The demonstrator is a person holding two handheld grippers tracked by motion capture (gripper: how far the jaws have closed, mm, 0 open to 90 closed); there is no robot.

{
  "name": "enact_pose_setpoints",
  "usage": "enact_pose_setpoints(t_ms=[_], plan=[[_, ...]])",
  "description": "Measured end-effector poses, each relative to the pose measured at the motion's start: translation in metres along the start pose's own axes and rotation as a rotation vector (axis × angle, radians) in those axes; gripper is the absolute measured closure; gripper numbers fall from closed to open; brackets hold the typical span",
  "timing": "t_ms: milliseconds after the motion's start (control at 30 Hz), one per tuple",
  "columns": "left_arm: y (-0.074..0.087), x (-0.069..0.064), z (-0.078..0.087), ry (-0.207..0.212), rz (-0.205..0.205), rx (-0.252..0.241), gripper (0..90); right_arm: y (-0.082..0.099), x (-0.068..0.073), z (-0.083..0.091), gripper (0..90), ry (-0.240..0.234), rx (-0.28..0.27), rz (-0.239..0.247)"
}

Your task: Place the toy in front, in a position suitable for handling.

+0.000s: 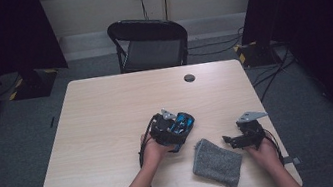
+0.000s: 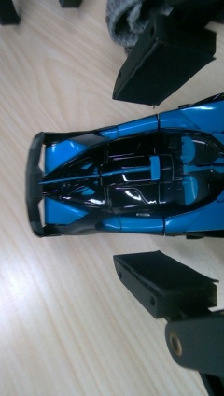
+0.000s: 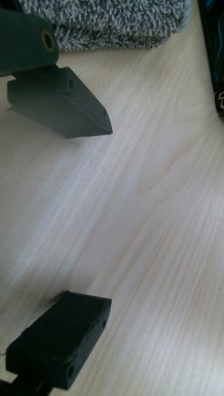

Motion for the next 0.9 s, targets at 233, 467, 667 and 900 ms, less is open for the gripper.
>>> enact_pose_setpoints(t_ms=[233, 467, 667, 900], plan=[[0.004, -0.004, -0.012, 0.004, 0.021, 0.027, 15.7, 0.0, 0.0, 0.0, 13.7, 0.0, 0.0, 0.0], [0.008, -0.003, -0.019, -0.022, 0.022, 0.043, 17.7, 0.0, 0.0, 0.0, 13.7, 0.0, 0.0, 0.0], [0.009, -0.005, -0.02, -0.053, -0.012, 0.061, 20.7, 0.0, 0.0, 0.0, 13.7, 0.0, 0.0, 0.0], [0.008, -0.007, -0.019, -0.065, 0.002, 0.078, 26.0, 0.0, 0.0, 0.0, 13.7, 0.0, 0.0, 0.0]])
Point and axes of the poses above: each handheld gripper's, and its own axes: z roughly backward along the jaws, y roughly out of its underside, x roughly to its left, the point moved 10 cm from there along -z, roughly forward along the jaws, and after that the axes turned 10 degrees about -z, right-handed, at the moved point
